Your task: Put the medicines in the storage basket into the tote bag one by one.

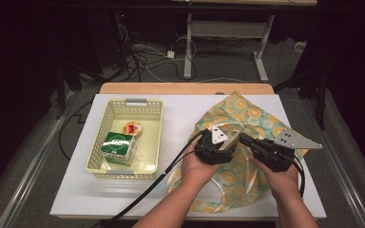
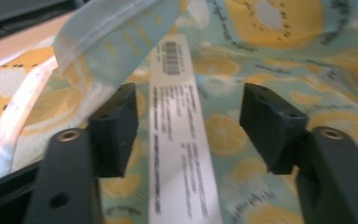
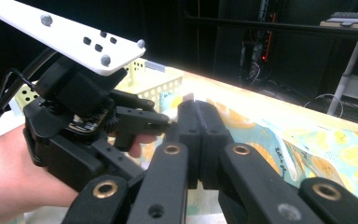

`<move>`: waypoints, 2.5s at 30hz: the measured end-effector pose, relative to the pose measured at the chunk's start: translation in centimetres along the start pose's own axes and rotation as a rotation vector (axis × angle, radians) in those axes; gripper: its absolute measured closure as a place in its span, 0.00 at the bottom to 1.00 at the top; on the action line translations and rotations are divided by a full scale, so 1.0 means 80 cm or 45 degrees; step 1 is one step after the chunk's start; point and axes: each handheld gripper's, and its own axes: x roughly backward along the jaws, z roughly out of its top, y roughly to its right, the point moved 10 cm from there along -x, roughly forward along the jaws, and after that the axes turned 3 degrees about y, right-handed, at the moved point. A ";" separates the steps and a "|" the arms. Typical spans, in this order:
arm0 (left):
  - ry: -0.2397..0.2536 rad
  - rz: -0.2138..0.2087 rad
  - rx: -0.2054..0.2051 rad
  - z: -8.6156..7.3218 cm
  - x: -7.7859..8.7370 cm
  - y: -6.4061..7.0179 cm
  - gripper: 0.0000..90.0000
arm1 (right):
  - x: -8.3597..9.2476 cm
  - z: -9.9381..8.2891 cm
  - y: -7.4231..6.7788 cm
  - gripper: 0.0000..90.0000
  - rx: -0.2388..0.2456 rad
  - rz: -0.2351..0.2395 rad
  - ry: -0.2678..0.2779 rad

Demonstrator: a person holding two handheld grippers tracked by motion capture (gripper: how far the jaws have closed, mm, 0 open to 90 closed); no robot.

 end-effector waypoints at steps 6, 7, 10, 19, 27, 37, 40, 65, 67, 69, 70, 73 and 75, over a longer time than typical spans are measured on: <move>0.034 -0.037 0.046 -0.014 0.033 0.001 0.30 | 0.001 0.000 -0.003 1.00 0.012 0.004 -0.002; 0.032 -0.042 0.056 -0.017 0.037 0.001 0.28 | 0.001 0.001 -0.003 1.00 0.014 0.005 0.002; 0.014 -0.041 0.047 -0.031 0.047 0.003 0.26 | 0.003 0.002 -0.004 1.00 0.017 0.005 0.002; -0.067 -0.046 0.048 -0.058 0.039 0.004 0.27 | 0.002 0.001 -0.005 1.00 0.018 0.001 0.000; -0.104 0.013 0.037 -0.066 0.023 -0.006 0.47 | 0.003 0.001 -0.006 1.00 0.020 0.005 0.000; -0.078 0.067 -0.007 -0.055 0.013 -0.007 0.68 | 0.003 0.003 -0.007 1.00 0.021 0.009 0.006; -0.052 0.062 -0.008 -0.046 0.009 -0.004 0.68 | 0.003 0.004 -0.005 1.00 0.022 0.011 0.010; -0.012 -0.018 0.044 -0.041 -0.022 0.012 0.46 | 0.006 0.002 0.001 1.00 0.016 0.004 0.008; 0.006 -0.027 0.067 -0.042 -0.013 0.011 0.44 | 0.006 0.002 0.000 1.00 0.023 0.005 0.005; 0.009 -0.048 0.080 -0.045 -0.003 0.010 0.40 | 0.005 0.001 -0.001 1.00 0.021 0.006 0.001; 0.013 -0.049 0.077 -0.046 0.003 0.010 0.40 | 0.005 0.001 -0.001 1.00 0.026 0.006 0.000; -0.004 -0.079 0.089 -0.051 0.016 0.011 0.33 | 0.005 0.000 -0.001 1.00 0.031 0.007 -0.005; 0.004 -0.088 0.072 -0.052 0.026 0.012 0.29 | 0.005 -0.001 -0.001 1.00 0.028 0.010 -0.005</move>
